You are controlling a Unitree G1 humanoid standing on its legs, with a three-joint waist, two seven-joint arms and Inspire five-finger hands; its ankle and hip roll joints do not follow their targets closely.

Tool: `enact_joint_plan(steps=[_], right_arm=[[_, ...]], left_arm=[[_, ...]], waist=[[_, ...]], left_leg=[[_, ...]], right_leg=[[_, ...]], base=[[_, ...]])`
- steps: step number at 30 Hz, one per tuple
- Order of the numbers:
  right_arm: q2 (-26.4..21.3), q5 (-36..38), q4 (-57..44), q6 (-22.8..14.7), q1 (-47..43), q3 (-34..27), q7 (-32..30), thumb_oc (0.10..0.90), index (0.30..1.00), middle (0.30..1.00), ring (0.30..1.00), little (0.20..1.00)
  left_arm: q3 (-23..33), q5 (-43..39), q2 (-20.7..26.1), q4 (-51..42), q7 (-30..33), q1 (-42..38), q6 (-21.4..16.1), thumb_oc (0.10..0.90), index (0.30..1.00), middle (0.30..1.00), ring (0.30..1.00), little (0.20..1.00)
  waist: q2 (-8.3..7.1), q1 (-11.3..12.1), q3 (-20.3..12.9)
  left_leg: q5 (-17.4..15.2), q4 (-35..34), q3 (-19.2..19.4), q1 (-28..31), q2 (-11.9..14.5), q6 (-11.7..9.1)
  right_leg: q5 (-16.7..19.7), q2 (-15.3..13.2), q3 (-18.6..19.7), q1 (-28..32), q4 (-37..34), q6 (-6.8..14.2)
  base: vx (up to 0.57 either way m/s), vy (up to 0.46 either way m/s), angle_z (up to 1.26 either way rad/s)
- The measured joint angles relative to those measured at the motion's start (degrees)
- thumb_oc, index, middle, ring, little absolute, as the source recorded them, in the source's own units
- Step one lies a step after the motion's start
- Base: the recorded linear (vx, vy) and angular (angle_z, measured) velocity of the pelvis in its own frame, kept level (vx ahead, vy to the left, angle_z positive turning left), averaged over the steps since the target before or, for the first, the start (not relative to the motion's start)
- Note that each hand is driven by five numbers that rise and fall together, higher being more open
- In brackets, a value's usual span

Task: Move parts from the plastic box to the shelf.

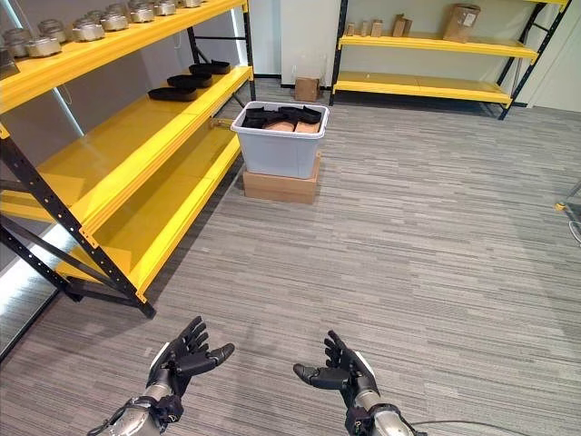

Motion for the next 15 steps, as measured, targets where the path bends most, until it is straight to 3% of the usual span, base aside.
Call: enact_joint_plan(steps=[15], right_arm=[[-0.71,0.0,0.0,0.0,-0.01,0.05,0.04,0.9,1.0,1.0,1.0,1.0]], left_arm=[[0.0,0.0,-0.03,0.26,0.0,0.0,0.0,0.9,1.0,1.0,1.0,1.0]], waist=[[0.51,-0.02,0.15]], left_leg=[[-0.01,0.0,-0.06,0.47,0.0,-0.01]], right_leg=[[0.02,0.01,-0.05,0.57,-0.15,-0.01]], base=[[0.0,0.0,0.0]])
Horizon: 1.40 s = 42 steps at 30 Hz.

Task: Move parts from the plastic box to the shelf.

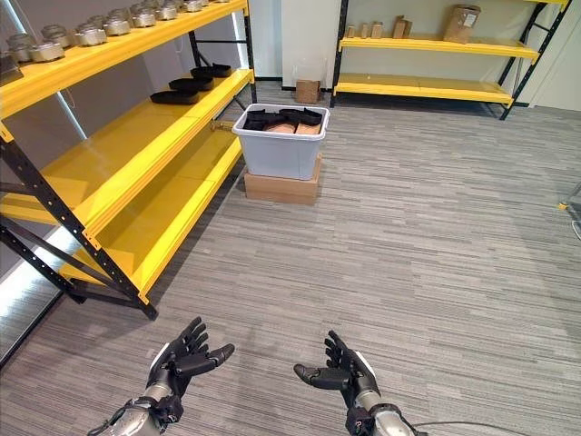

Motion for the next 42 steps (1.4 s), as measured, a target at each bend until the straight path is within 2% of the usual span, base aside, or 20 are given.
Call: enact_joint_plan(steps=[27,32,35,37,38,39,40,41,42], right_arm=[[-0.19,0.0,0.0,0.02,-0.45,0.09,0.0,0.9,1.0,1.0,1.0,1.0],[-0.1,0.0,0.0,0.03,-2.94,0.29,-0.02,0.9,1.0,1.0,1.0,1.0],[-0.1,0.0,-0.03,0.02,-4.08,0.35,-0.01,0.9,1.0,1.0,1.0,1.0],[-0.27,0.0,-0.04,0.01,-3.84,0.16,-0.02,0.9,1.0,1.0,1.0,1.0],[-0.04,0.0,-0.03,0.01,-3.64,0.27,0.0,0.9,1.0,1.0,1.0,1.0],[0.54,0.01,-0.23,-0.09,-3.88,0.19,-0.01,0.9,1.0,1.0,1.0,1.0],[0.87,0.01,-0.26,-0.05,-3.53,0.5,0.1,0.9,1.0,1.0,1.0,1.0],[1.07,0.02,-0.08,-0.05,-3.17,1.16,0.21,0.9,1.0,1.0,1.0,1.0],[0.78,0.02,-0.07,-0.06,-3.21,1.67,0.29,0.9,1.0,1.0,1.0,1.0]], left_arm=[[-0.05,-0.06,0.01,0.0,-0.06,-0.01,0.0,0.9,1.0,1.0,1.0,1.0],[-0.08,-0.08,0.09,0.01,-0.23,-0.66,0.0,0.9,1.0,1.0,1.0,1.0],[-0.18,-0.11,0.23,0.28,-0.35,-1.55,0.01,0.9,1.0,1.0,1.0,1.0],[-0.36,-0.09,0.34,0.95,-0.8,-3.78,0.02,0.9,1.0,1.0,1.0,1.0],[-0.36,-0.07,0.54,0.94,-0.85,-4.07,0.0,0.9,1.0,1.0,1.0,1.0],[0.1,-0.03,0.83,0.95,-0.83,-4.36,-0.12,0.9,1.0,1.0,1.0,1.0],[-0.16,0.0,1.26,1.26,-0.86,-4.26,0.01,0.9,1.0,1.0,1.0,1.0],[-0.16,-0.01,1.34,1.37,-0.75,-3.88,0.01,0.9,1.0,1.0,1.0,1.0],[-0.71,0.0,1.45,1.33,-0.76,-3.91,0.02,0.9,1.0,1.0,1.0,1.0]], waist=[[-0.57,0.16,0.31],[-0.73,0.11,0.35],[-0.8,0.05,0.84],[-1.02,-0.49,1.77],[-0.88,-0.76,2.0],[-1.12,-1.46,3.49],[-1.0,-1.95,3.94],[-0.76,-2.11,4.27],[0.16,-1.7,5.55]], left_leg=[[-0.36,-0.2,-0.15,-0.27,-0.06,-0.16],[-0.58,0.13,-0.13,-1.26,-0.44,0.23],[-0.98,0.62,-0.43,-2.09,-0.87,0.78],[-1.84,1.21,-2.74,-2.02,-1.87,1.67],[-1.43,1.39,-3.23,-1.9,-2.46,2.08],[-1.56,2.5,-3.52,-1.58,-3.43,3.45],[-2.8,2.95,-4.29,-0.89,-4.23,4.81],[-4.13,4.0,-4.32,-0.98,-4.98,6.06],[-4.54,4.37,-3.98,-0.38,-5.35,6.9]], right_leg=[[0.04,0.03,-0.07,0.22,-0.33,-0.01],[-0.51,-0.69,-0.04,-1.88,2.27,0.17],[-2.65,-2.13,0.03,-4.05,7.15,0.5],[-5.76,-5.08,-0.19,-7.02,16.41,1.36],[-5.88,-6.1,0.17,-8.48,20.45,1.51],[-5.2,-10.14,2.75,-15.05,34.95,2.8],[-4.35,-11.8,4.06,-17.86,39.83,3.43],[-1.61,-12.62,6.37,-19.35,42.21,4.36],[1.32,-13.02,7.82,-20.3,45.17,4.83]], base=[[0.0,0.009,0.0],[0.01,0.138,-0.01],[0.02,0.175,0.13],[0.04,0.266,0.52],[0.1,0.377,0.43],[0.11,0.308,0.42],[0.1,0.27,0.26],[0.12,0.206,0.05],[0.22,0.135,-0.05]])
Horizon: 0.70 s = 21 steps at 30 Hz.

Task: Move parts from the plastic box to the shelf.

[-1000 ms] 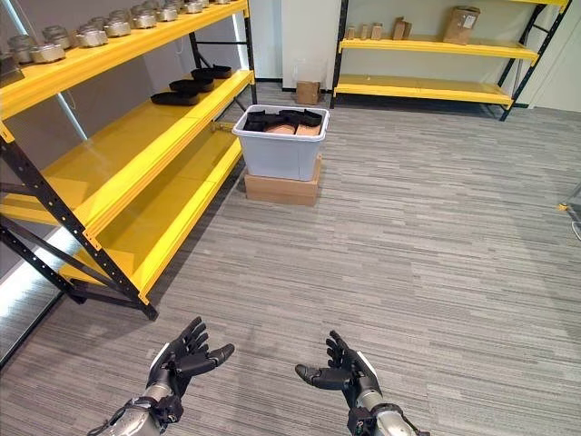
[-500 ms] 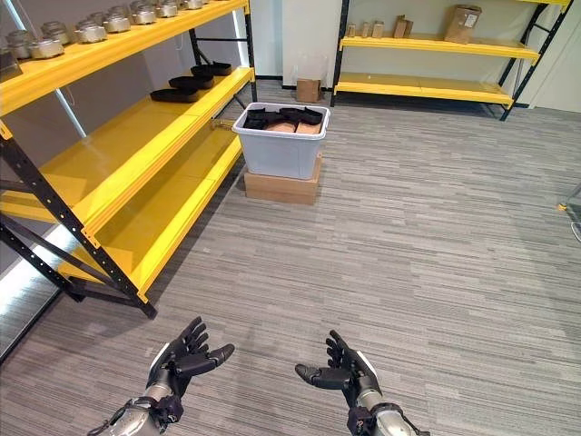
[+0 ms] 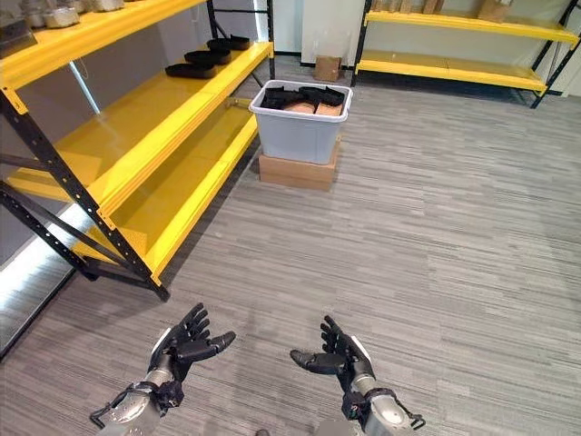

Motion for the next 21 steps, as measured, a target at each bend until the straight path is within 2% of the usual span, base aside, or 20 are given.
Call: enact_joint_plan(steps=[1,2,3,4,5,6,7,8,9,10,11,12,14,15,16,17,18,20,21], right_arm=[[-0.5,0.0,0.14,0.15,0.23,0.8,0.09,0.9,1.0,1.0,1.0,1.0],[-0.65,0.03,0.07,0.49,0.44,0.94,0.23,0.9,1.0,1.0,1.0,1.0],[-0.61,0.53,-0.37,0.98,0.64,1.26,1.12,0.9,1.0,1.0,1.0,1.0],[-0.59,0.8,-0.65,0.98,1.05,1.33,1.4,0.9,1.0,1.0,1.0,1.0],[-0.69,1.08,-0.64,1.02,1.28,1.46,1.58,0.9,1.0,1.0,1.0,1.0],[-0.77,1.32,-0.63,1.05,1.36,1.47,1.61,0.9,1.0,1.0,1.0,1.0],[-0.77,1.66,-0.64,0.99,1.25,1.27,1.62,0.9,1.0,1.0,1.0,1.0],[-0.81,1.67,-0.65,0.98,1.02,1.22,1.6,0.9,1.0,1.0,1.0,1.0],[-0.78,1.65,-0.64,0.99,0.68,0.95,1.54,0.9,1.0,1.0,1.0,1.0],[-0.73,1.65,-0.59,0.99,0.64,0.8,1.45,0.9,1.0,1.0,1.0,1.0],[-0.76,1.63,-0.68,1.01,0.54,0.81,1.43,0.9,1.0,1.0,1.0,1.0],[-0.76,1.63,-0.84,1.02,0.54,0.85,1.5,0.9,1.0,1.0,1.0,1.0],[-0.61,1.64,-0.84,1.01,0.92,0.87,1.49,0.9,1.0,1.0,1.0,1.0],[-0.66,1.68,-0.47,0.91,0.91,1.05,1.64,0.9,1.0,1.0,1.0,1.0],[-0.95,1.68,-0.27,1.0,0.93,0.91,1.67,0.9,1.0,1.0,1.0,1.0],[-2.04,1.68,-0.24,1.02,0.36,0.86,1.68,0.9,1.0,1.0,1.0,1.0],[-2.57,1.68,-0.33,0.98,-0.27,0.79,1.7,0.9,1.0,1.0,1.0,1.0],[-3.89,1.72,0.21,0.99,-2.26,0.84,1.84,0.9,1.0,1.0,1.0,1.0],[-4.32,1.76,0.12,0.86,-2.26,0.79,1.97,0.9,1.0,1.0,1.0,1.0]], left_arm=[[-1.12,0.09,0.71,-0.23,-0.35,-0.04,0.04,0.9,1.0,1.0,1.0,1.0],[-1.34,0.09,0.7,-0.26,-0.27,-0.1,0.04,0.9,1.0,1.0,1.0,1.0],[-1.11,0.13,1.19,-0.2,-0.26,-0.59,0.03,0.9,1.0,1.0,1.0,1.0],[-1.03,0.13,1.6,-0.28,-0.34,-1.08,0.0,0.9,1.0,1.0,1.0,1.0],[-0.7,0.15,1.58,-0.07,-0.37,-1.39,-0.05,0.9,1.0,1.0,1.0,1.0],[-0.6,0.13,1.51,0.14,-0.29,-1.51,-0.05,0.9,1.0,1.0,1.0,1.0],[-0.6,0.16,1.59,0.37,-0.38,-1.72,-0.05,0.9,1.0,1.0,1.0,1.0],[-0.58,0.17,1.62,0.7,-0.33,-1.8,-0.04,0.9,1.0,1.0,1.0,1.0],[-0.59,0.28,1.39,1.7,-0.25,-1.88,0.18,0.9,1.0,1.0,1.0,1.0],[-0.61,0.32,1.19,2.11,-0.25,-1.82,0.3,0.9,1.0,1.0,1.0,1.0],[-0.48,0.39,1.14,2.15,-0.25,-1.63,0.3,0.9,1.0,1.0,1.0,1.0],[-0.34,0.4,1.07,2.16,-0.24,-1.51,0.29,0.9,1.0,1.0,1.0,1.0],[-0.21,0.49,0.48,2.2,-0.28,-1.62,0.29,0.9,1.0,1.0,1.0,1.0],[-0.64,0.48,0.17,2.14,-0.36,-1.94,0.25,0.9,1.0,1.0,1.0,1.0],[-0.99,0.47,-0.26,2.24,-0.37,-2.01,0.26,0.9,1.0,1.0,1.0,1.0],[-1.02,0.43,-1.41,2.22,-0.39,-1.67,0.26,0.9,1.0,1.0,1.0,1.0],[-1.02,0.42,-1.56,1.72,-0.48,-1.22,0.24,0.9,1.0,1.0,1.0,1.0],[-0.94,0.3,-1.58,1.67,-0.41,-1.02,0.24,0.9,1.0,1.0,1.0,1.0],[-0.71,0.24,-1.49,1.7,-0.43,-0.53,0.2,0.9,1.0,1.0,1.0,1.0]], waist=[[1.41,-0.19,1.59],[0.99,-0.4,2.06],[2.46,-1.83,2.74],[1.86,-2.69,2.93],[0.89,-2.53,3.18],[0.31,-2.4,2.86],[-0.4,-2.28,2.86],[-1.17,-2.13,2.73],[-1.73,-1.96,2.56],[-1.63,-2.04,2.58],[-1.62,-1.96,2.57],[-1.45,-1.85,2.51],[-0.75,-3.12,1.87],[-0.77,-3.48,0.64],[-0.81,-3.57,-0.48],[0.91,-3.27,-1.34],[1.68,-3.25,-1.65],[2.16,-3.01,-1.53],[2.03,-3.04,-1.97]], left_leg=[[0.16,-0.26,-0.33,1.61,-0.5,0.42],[-0.01,-0.05,-0.77,1.34,-0.69,0.33],[-0.1,0.1,-2.39,0.88,0.13,-0.81],[0.3,-0.37,-3.22,1.0,-0.23,-1.06],[-0.06,-0.71,-4.33,1.42,-0.77,-1.75],[-0.41,-1.07,-4.42,1.22,-0.95,-2.31],[-0.91,-1.28,-4.54,1.15,-1.23,-2.95],[-1.16,-1.59,-4.71,1.34,-1.83,-3.11],[-0.94,-1.98,-5.33,2.45,-2.63,-2.19],[-1.12,-2.18,-5.52,3.45,-2.58,-2.28],[-1.92,-2.22,-5.94,4.4,-2.47,-3.36],[-2.73,-2.27,-7.18,5.65,-2.05,-3.68],[-4.33,-2.53,-10.44,8.75,0.24,-5.67],[-4.86,-2.16,-10.52,9.84,1.25,-6.84],[-4.99,-1.66,-10.65,10.4,1.34,-7.02],[-4.96,-1.1,-9.98,10.38,2.43,-7.34],[-4.91,-0.23,-9.75,10.35,2.95,-7.73],[-3.61,6.71,-7.88,9.61,3.46,-10.13],[-3.01,12.36,-6.65,8.68,4.07,-11.51]], right_leg=[[3.12,-1.1,1.35,-4.4,6.33,0.08],[0.98,0.06,2.51,-5.98,6.74,0.6],[-3.59,4.91,5.37,-6.7,-3.04,0.81],[-3.56,5.73,4.82,-6.36,-8.68,0.82],[-3.17,5.87,3.68,-6.71,-12.71,0.36],[-2.28,5.81,1.4,-6.53,-19.64,-0.31],[-0.49,5.32,-1.61,-5.15,-29.74,0.17],[1.75,4.35,-3.04,-4.9,-37.02,0.53],[5.32,2.73,-7.07,-3.54,-46.13,1.08],[6.67,2.08,-8.18,-3.26,-47.13,0.99],[7.88,1.9,-9.0,-3.01,-46.66,1.01],[8.63,2.35,-10.68,-2.09,-45.67,0.71],[9.3,6.01,-10.79,1.21,-43.06,-0.5],[9.33,8.75,-10.93,2.63,-40.88,-1.57],[8.5,9.48,-10.86,3.48,-39.92,-7.15],[7.64,10.41,-10.91,3.1,-38.39,-8.28],[6.52,10.53,-10.75,3.09,-36.62,-9.09],[2.42,9.87,-10.96,2.03,-28.16,-12.33],[1.47,9.67,-10.94,2.59,-26.92,-13.36]], base=[[0.29,0.064,-0.1],[0.29,0.009,0.26],[0.26,-0.069,0.54],[0.24,-0.104,0.7],[0.29,-0.144,0.46],[0.32,-0.14,0.28],[0.34,-0.145,0.24],[0.38,-0.156,0.26],[0.37,-0.145,0.21],[0.38,-0.159,0.16],[0.38,-0.161,0.11],[0.26,-0.119,0.21],[0.37,-0.187,0.64],[0.47,-0.26,0.82],[0.37,-0.225,0.46],[0.35,-0.225,0.11],[0.35,-0.256,-0.13],[0.25,-0.226,-0.21],[0.17,-0.181,-0.25]])
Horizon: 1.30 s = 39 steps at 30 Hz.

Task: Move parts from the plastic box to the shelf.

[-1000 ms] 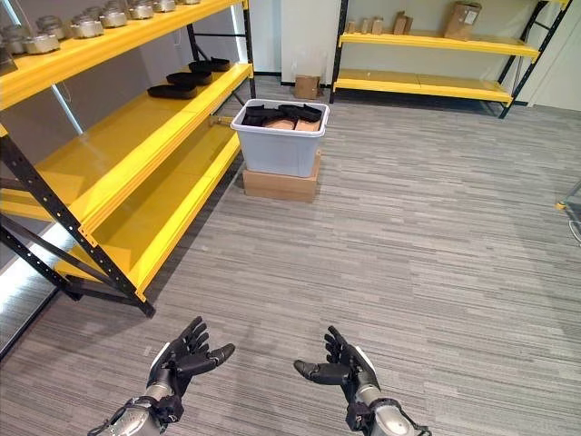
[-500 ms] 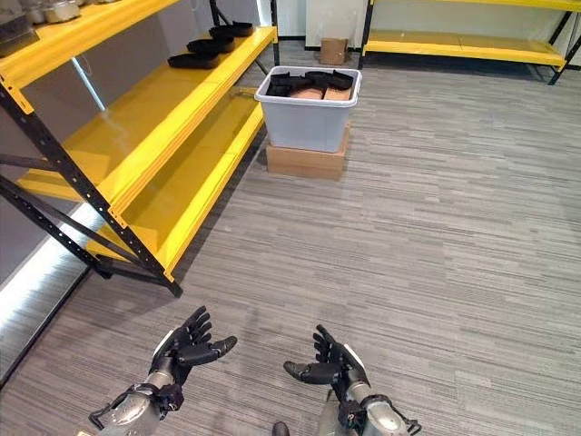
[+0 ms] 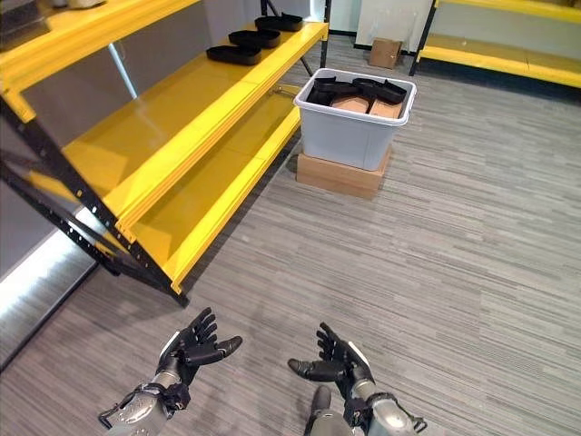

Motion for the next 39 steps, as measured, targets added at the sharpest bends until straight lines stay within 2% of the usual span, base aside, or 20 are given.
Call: enact_joint_plan(steps=[1,2,3,5,6,7,10,12,13,14,16,17,22,28,30,32,34,36,37,39], right_arm=[[-0.11,0.04,-0.15,-0.06,0.44,-0.02,0.1,0.9,1.0,1.0,1.0,1.0],[0.1,1.12,-0.07,-1.47,0.8,-0.53,0.05,0.9,1.0,1.0,1.0,1.0],[0.06,1.79,0.16,-1.49,0.57,-0.85,-0.06,0.9,1.0,1.0,1.0,1.0],[1.45,2.12,0.96,-1.49,0.31,-0.44,-0.59,0.9,1.0,1.0,1.0,1.0],[2.33,2.13,1.13,-1.48,0.14,-0.05,-0.98,0.9,1.0,1.0,1.0,1.0],[2.52,2.17,0.77,-1.53,0.51,-0.12,-1.38,0.9,1.0,1.0,1.0,1.0],[1.89,2.2,-0.36,-2.24,1.16,-1.3,-2.08,0.9,1.0,1.0,1.0,1.0],[1.67,2.18,-0.43,-2.14,1.67,-0.97,-2.27,0.9,1.0,1.0,1.0,1.0],[-1.28,2.13,-0.87,-2.28,4.35,-0.15,-2.21,0.9,1.0,1.0,1.0,1.0],[1.63,2.1,1.78,-1.97,3.7,0.11,-2.87,0.9,1.0,1.0,1.0,1.0],[2.32,2.04,1.87,-1.6,2.76,1.4,-2.23,0.9,1.0,1.0,1.0,1.0],[2.47,2.02,1.79,-1.5,2.21,1.8,-1.42,0.9,1.0,1.0,1.0,1.0],[5.44,1.98,1.68,-1.52,-0.19,1.79,-1.03,0.9,1.0,1.0,1.0,1.0],[5.37,1.93,1.46,-1.43,-2.32,2.34,-0.97,0.9,1.0,1.0,1.0,1.0],[5.04,1.93,1.41,-1.37,-3.28,2.1,-1.01,0.9,1.0,1.0,1.0,1.0],[5.03,1.9,1.27,-1.32,-2.87,2.2,-1.01,0.9,1.0,1.0,1.0,1.0],[5.27,1.88,0.83,-1.24,-2.28,2.32,-0.98,0.9,1.0,1.0,1.0,1.0],[5.39,1.36,-0.17,-1.19,-2.54,2.35,-0.58,0.9,1.0,1.0,1.0,1.0],[5.24,0.67,-1.0,-1.2,-2.74,2.26,-0.43,0.9,1.0,1.0,1.0,1.0],[5.27,0.25,-1.24,-1.15,-2.68,2.56,-0.03,0.9,1.0,1.0,1.0,1.0]], left_arm=[[0.22,-0.03,0.03,0.03,0.03,0.59,-0.13,0.9,1.0,1.0,1.0,1.0],[0.25,-0.48,0.74,-0.14,0.05,-0.13,-0.46,0.9,1.0,1.0,1.0,1.0],[0.18,-0.51,0.85,-0.24,0.13,-2.32,-0.67,0.9,1.0,1.0,1.0,1.0],[0.16,-0.57,2.01,-0.76,0.02,-2.06,-0.65,0.9,1.0,1.0,1.0,1.0],[0.13,-0.58,3.1,-2.11,-0.01,-1.96,-0.66,0.9,1.0,1.0,1.0,1.0],[0.07,-0.57,3.17,-2.23,-0.09,-1.74,-0.57,0.9,1.0,1.0,1.0,1.0],[0.09,-0.58,2.65,-2.0,0.05,-1.24,-0.34,0.9,1.0,1.0,1.0,1.0],[0.56,-0.88,1.79,-1.68,0.26,-0.07,-0.3,0.9,1.0,1.0,1.0,1.0],[0.01,-1.34,-0.37,-1.63,0.09,3.34,-0.22,0.9,1.0,1.0,1.0,1.0],[0.3,-1.69,0.94,-0.59,0.53,2.63,-0.02,0.9,1.0,1.0,1.0,1.0],[2.12,-2.1,2.04,-0.93,0.41,1.67,-0.11,0.9,1.0,1.0,1.0,1.0],[3.58,-2.11,2.66,-0.86,0.46,1.18,-0.12,0.9,1.0,1.0,1.0,1.0],[6.88,-2.12,5.23,-2.14,0.56,1.14,-0.41,0.9,1.0,1.0,1.0,1.0],[5.2,-2.16,5.29,-2.89,0.42,-0.49,-0.36,0.9,1.0,1.0,1.0,1.0],[4.16,-2.13,5.27,-2.88,0.44,-0.9,-0.29,0.9,1.0,1.0,1.0,1.0],[3.65,-2.1,4.91,-2.88,0.43,-0.37,-0.28,0.9,1.0,1.0,1.0,1.0],[3.71,-2.09,5.16,-2.95,0.41,-0.49,-0.31,0.9,1.0,1.0,1.0,1.0],[3.71,-1.98,5.34,-2.98,1.08,-1.09,-0.31,0.9,1.0,1.0,1.0,1.0],[3.17,-1.95,5.59,-2.99,1.45,-1.16,-0.3,0.9,1.0,1.0,1.0,1.0],[2.45,-1.84,6.5,-3.14,1.33,-1.3,-0.32,0.9,1.0,1.0,1.0,1.0]], waist=[[-0.8,0.2,-1.03],[-2.47,0.95,-2.42],[-3.09,2.89,-1.89],[-5.78,3.45,-0.45],[-8.64,3.81,1.13],[-9.41,3.98,1.38],[-8.8,4.99,2.21],[-7.23,4.84,2.53],[-1.75,4.96,0.88],[-3.8,4.67,0.4],[-5.32,5.66,0.53],[-5.59,5.08,0.58],[-8.13,6.79,0.65],[-10.32,8.19,1.11],[-9.08,7.82,1.56],[-7.19,6.58,1.72],[-7.08,6.09,1.74],[-5.82,6.05,2.6],[-4.04,5.67,3.3],[-3.29,4.86,3.51]], left_leg=[[0.49,3.78,0.99,-1.39,0.52,-1.0],[4.41,21.25,2.98,-10.53,1.75,-3.5],[12.14,39.15,4.02,-19.33,4.46,-4.8],[8.19,46.67,5.44,-24.62,7.71,-4.2],[3.58,44.82,6.45,-28.56,9.01,-3.54],[2.22,40.16,6.18,-31.61,9.48,-3.22],[3.27,22.92,6.24,-35.62,10.57,-2.32],[8.68,8.0,7.19,-34.12,10.88,-0.39],[17.55,-5.75,5.75,-28.66,12.07,3.55],[16.55,-7.1,7.24,-27.05,10.04,2.61],[17.3,-11.92,8.01,-25.08,8.12,1.76],[17.67,-13.39,8.5,-24.25,7.08,2.14],[16.03,-14.08,11.66,-21.35,4.62,2.58],[9.34,-5.92,12.48,-23.92,3.5,3.86],[8.37,-5.46,12.18,-24.18,3.24,4.48],[8.45,-7.62,11.51,-21.52,2.48,6.29],[7.81,-8.1,10.78,-20.43,1.36,7.4],[7.0,-9.41,10.77,-18.55,0.25,9.71],[8.11,-10.95,10.82,-16.94,0.48,10.15],[7.01,-11.95,10.65,-15.28,0.08,10.76]], right_leg=[[-0.64,0.58,0.71,1.4,-1.55,0.07],[-4.39,2.47,2.91,5.55,-6.63,0.83],[-5.07,4.0,4.02,7.93,-9.46,1.4],[-5.36,4.59,5.16,13.18,-13.07,1.15],[-5.06,4.02,5.28,17.38,-15.94,1.6],[-5.3,3.39,5.22,18.79,-17.31,1.49],[-6.0,2.61,4.96,22.25,-19.84,3.52],[-7.69,2.63,5.43,24.88,-19.64,8.67],[-9.55,4.03,6.35,27.54,-18.41,12.36],[-11.61,1.77,6.61,27.97,-18.28,14.85],[-11.89,1.77,8.09,25.32,-18.28,12.83],[-10.43,1.83,8.31,24.72,-19.3,11.75],[-8.66,-0.95,9.42,26.19,-20.11,12.92],[-10.57,-3.61,9.45,24.48,-15.1,12.08],[-10.49,-4.3,9.66,21.82,-9.26,12.2],[-9.66,-6.77,11.73,15.43,7.24,14.05],[-9.25,-7.74,13.4,12.44,13.39,14.93],[-4.5,-9.15,15.68,6.2,24.24,15.95],[-7.92,-9.41,12.92,3.58,27.27,15.67],[-10.21,-8.57,10.69,0.49,25.55,15.47]], base=[[0.32,-0.369,-0.17],[0.31,-0.339,-0.53],[0.39,-0.392,-0.52],[0.22,-0.156,-0.36],[0.22,-0.06,-0.11],[0.32,-0.046,-0.18],[0.25,0.059,-0.26],[0.32,0.133,-0.36],[0.31,0.13,-0.29],[0.4,0.17,-0.27],[0.31,0.126,-0.11],[0.34,0.154,-0.07],[0.31,0.166,-0.23],[0.24,0.209,-0.05],[0.19,0.251,0.02],[0.18,0.277,0.24],[0.15,0.246,0.27],[0.11,0.129,-0.01],[0.23,0.083,0.05],[0.24,0.036,0.01]])
